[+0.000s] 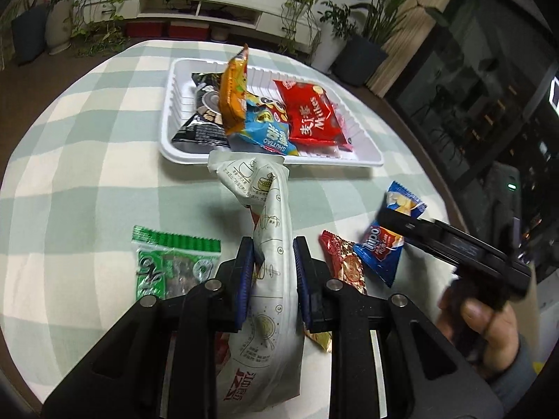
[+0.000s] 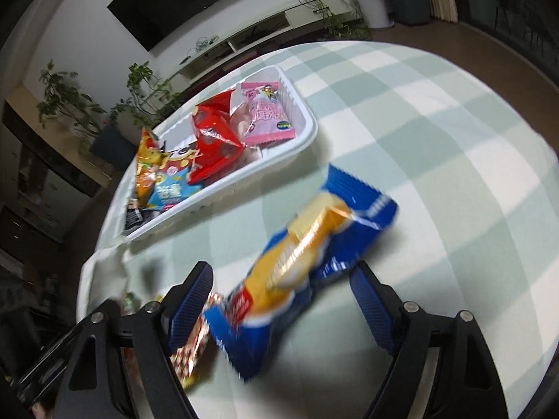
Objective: Organize snacks
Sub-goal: 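Grasp the white printed packet with left tool while right tool grasps blue Tipo bar, then carry white packet into the tray with left tool while right tool carries Tipo bar there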
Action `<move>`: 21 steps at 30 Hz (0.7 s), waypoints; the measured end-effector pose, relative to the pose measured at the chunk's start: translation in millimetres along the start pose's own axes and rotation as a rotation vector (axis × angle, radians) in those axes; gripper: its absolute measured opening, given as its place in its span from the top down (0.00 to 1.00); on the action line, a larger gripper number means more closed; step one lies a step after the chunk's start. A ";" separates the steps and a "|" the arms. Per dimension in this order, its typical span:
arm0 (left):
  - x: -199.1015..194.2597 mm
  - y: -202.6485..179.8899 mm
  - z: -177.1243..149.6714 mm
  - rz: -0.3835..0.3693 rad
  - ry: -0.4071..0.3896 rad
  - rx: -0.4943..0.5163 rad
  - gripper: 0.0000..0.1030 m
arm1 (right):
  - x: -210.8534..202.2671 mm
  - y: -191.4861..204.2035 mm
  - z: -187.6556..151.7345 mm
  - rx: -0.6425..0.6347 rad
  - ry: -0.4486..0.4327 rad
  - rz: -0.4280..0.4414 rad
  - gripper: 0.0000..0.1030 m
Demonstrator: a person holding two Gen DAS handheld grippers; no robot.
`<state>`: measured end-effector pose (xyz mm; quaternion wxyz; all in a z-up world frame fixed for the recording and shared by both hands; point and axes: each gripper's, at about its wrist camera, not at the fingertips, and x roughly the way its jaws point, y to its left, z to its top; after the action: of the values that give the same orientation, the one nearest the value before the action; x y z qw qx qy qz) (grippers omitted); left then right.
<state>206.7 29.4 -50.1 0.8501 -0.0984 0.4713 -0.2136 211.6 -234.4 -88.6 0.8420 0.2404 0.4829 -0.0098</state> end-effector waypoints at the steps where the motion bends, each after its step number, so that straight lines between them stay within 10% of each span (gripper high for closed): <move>1: -2.6 1.5 -1.8 -0.007 -0.006 -0.007 0.80 | 2.1 3.1 1.4 -0.013 -0.001 -0.018 0.19; 7: -17.5 7.2 -10.7 -0.042 -0.040 -0.041 0.80 | 11.3 24.6 -6.3 -0.162 -0.030 -0.150 0.23; 13: -25.6 8.7 -16.6 -0.056 -0.053 -0.052 0.80 | 13.9 29.9 -14.2 -0.286 -0.069 -0.250 0.48; 21: -29.4 4.5 -22.1 -0.063 -0.057 -0.054 0.80 | 1.9 9.2 -9.1 -0.246 -0.078 -0.176 0.69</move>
<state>175.6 47.6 -41.3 0.8530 -0.1420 0.4491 -0.2249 207.5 -222.0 -90.3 0.8791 0.0918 0.4665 -0.0336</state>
